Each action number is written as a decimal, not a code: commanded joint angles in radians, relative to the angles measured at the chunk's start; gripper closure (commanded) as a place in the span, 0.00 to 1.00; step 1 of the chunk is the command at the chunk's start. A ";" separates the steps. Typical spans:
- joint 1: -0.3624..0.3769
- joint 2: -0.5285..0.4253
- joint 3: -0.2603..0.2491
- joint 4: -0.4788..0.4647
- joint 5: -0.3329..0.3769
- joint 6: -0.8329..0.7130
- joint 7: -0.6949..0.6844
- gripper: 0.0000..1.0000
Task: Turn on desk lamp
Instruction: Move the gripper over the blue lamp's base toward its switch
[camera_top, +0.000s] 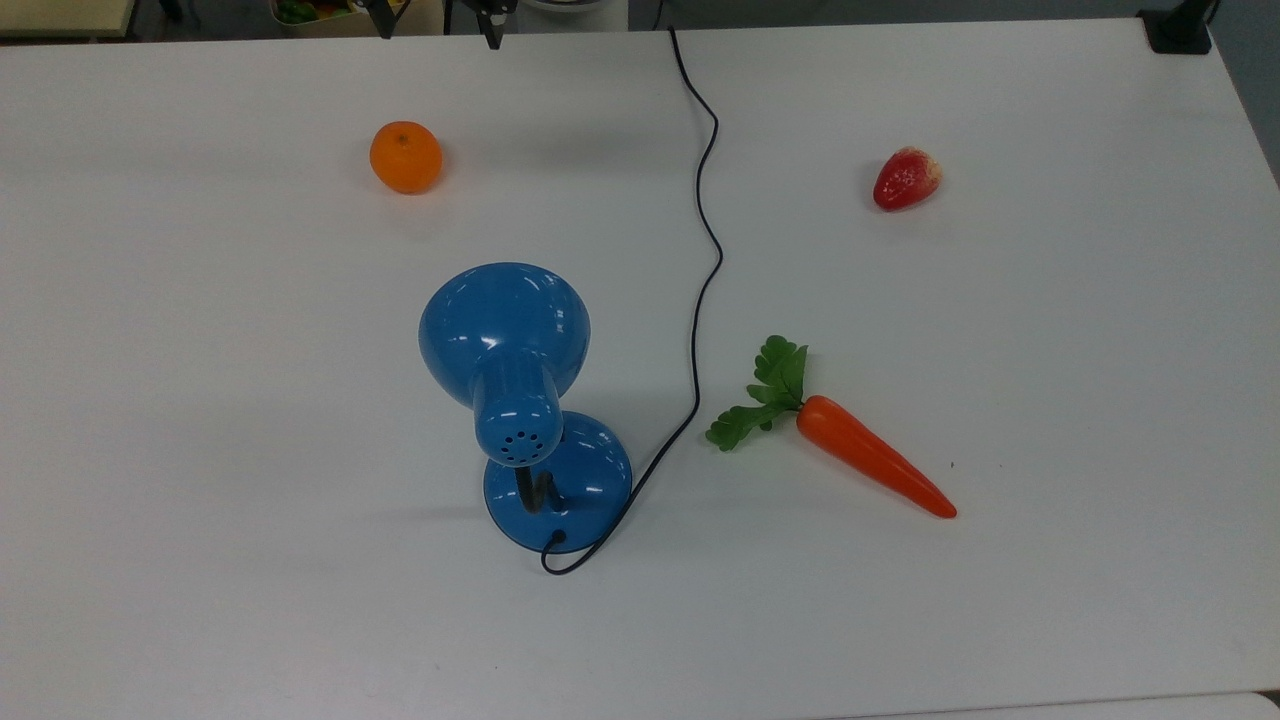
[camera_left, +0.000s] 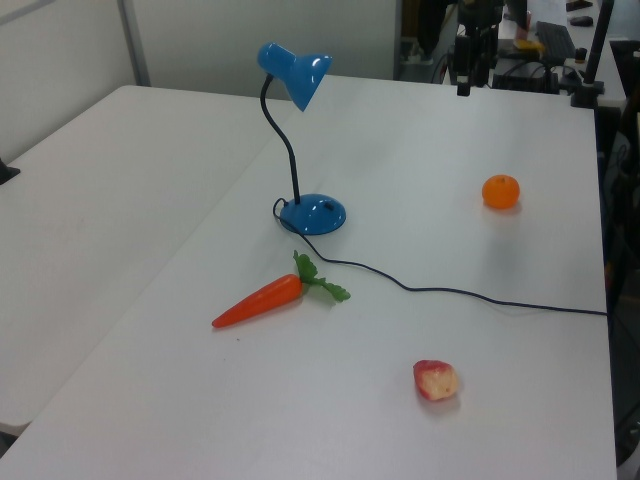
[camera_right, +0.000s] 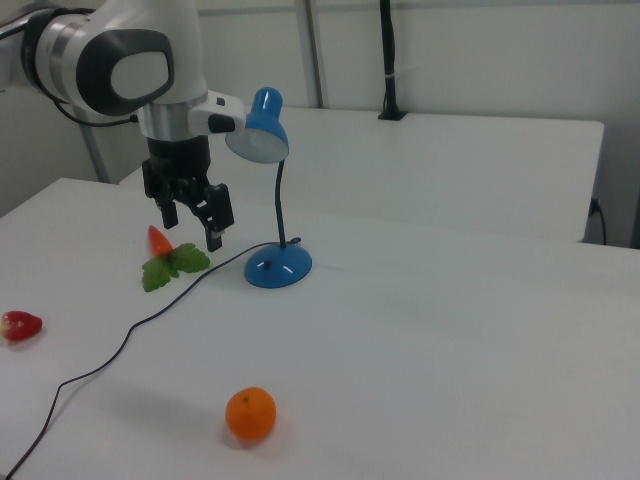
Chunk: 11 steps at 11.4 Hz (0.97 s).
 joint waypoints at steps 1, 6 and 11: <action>-0.012 0.004 -0.004 0.020 0.006 -0.031 -0.060 0.00; -0.038 0.053 -0.004 0.070 0.108 -0.004 -0.104 0.00; -0.029 0.138 -0.001 0.141 0.091 0.012 -0.107 0.69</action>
